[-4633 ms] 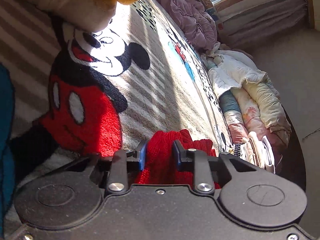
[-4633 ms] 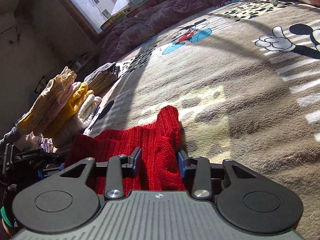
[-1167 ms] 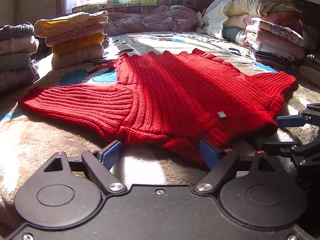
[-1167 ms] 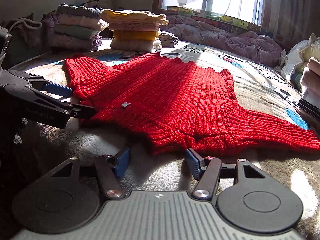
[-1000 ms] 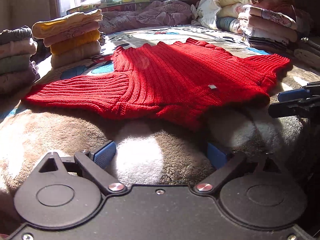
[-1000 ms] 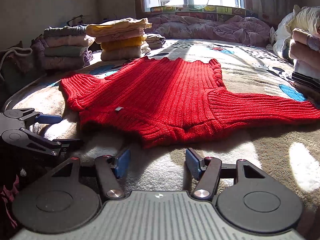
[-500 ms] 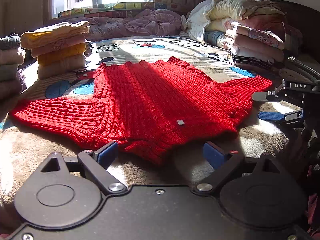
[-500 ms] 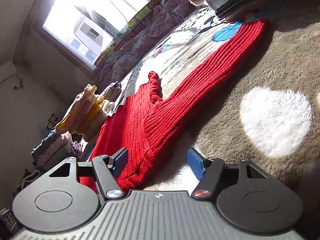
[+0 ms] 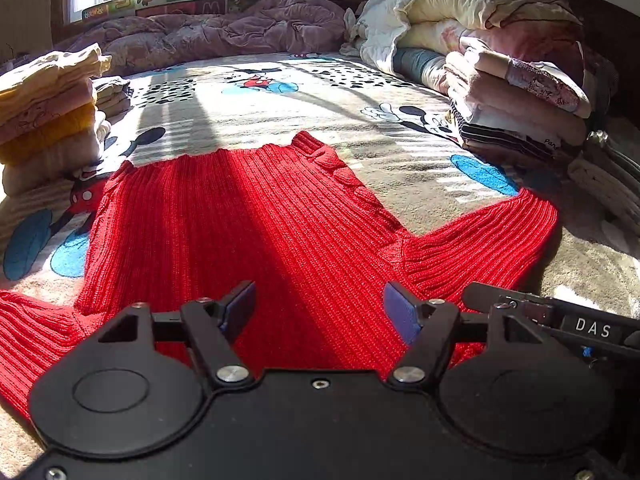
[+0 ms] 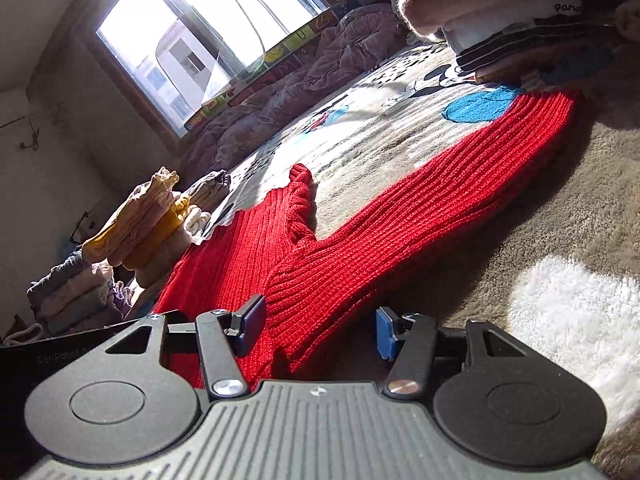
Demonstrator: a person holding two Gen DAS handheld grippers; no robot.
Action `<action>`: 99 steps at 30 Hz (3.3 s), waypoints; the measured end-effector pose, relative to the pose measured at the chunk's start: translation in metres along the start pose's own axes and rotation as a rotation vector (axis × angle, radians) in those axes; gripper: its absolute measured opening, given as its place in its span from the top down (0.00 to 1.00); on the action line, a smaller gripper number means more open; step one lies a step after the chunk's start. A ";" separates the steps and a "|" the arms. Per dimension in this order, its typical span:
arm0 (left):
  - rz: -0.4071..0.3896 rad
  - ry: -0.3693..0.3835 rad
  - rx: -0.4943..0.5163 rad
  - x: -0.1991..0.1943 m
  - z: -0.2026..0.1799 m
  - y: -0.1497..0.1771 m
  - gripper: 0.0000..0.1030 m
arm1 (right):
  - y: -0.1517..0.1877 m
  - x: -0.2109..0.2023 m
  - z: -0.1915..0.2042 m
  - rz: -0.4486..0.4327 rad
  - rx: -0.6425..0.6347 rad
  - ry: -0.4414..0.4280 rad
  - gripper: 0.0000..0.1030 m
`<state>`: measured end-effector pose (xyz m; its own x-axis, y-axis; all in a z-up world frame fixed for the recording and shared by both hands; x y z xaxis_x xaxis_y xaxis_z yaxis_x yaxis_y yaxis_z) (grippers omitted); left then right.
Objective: Fold clothes
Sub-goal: 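Grasp the sweater sleeve cuff with the left gripper, then lift the sleeve with the left gripper and carry it across the sweater body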
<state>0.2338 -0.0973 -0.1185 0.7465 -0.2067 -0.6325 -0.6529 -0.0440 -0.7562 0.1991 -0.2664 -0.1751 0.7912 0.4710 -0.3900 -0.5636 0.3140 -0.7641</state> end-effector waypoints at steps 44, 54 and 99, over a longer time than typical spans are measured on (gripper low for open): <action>0.092 -0.007 -0.165 0.097 0.064 -0.066 0.93 | 0.040 0.023 0.135 0.040 -0.731 -0.157 0.85; 0.056 -0.112 0.068 0.083 0.051 -0.069 0.70 | 0.051 0.041 0.150 0.095 -0.763 -0.166 0.79; -0.280 0.124 -0.456 -0.101 0.155 -0.023 0.91 | 0.051 -0.031 0.143 0.016 -0.845 -0.125 0.28</action>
<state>0.1934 0.0761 -0.0636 0.8971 -0.2385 -0.3720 -0.4413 -0.5270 -0.7263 0.1118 -0.1468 -0.1285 0.7247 0.5730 -0.3828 -0.1688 -0.3909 -0.9048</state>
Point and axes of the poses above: each gripper's, at about its wrist camera, not at the fingertips, and x roughly the way its jaws point, z to its left, y to its underside, the point moved 8 cm from there along x, roughly the way its jaws point, and after that the axes turned 8 degrees about -x, right-handed, at the moved point
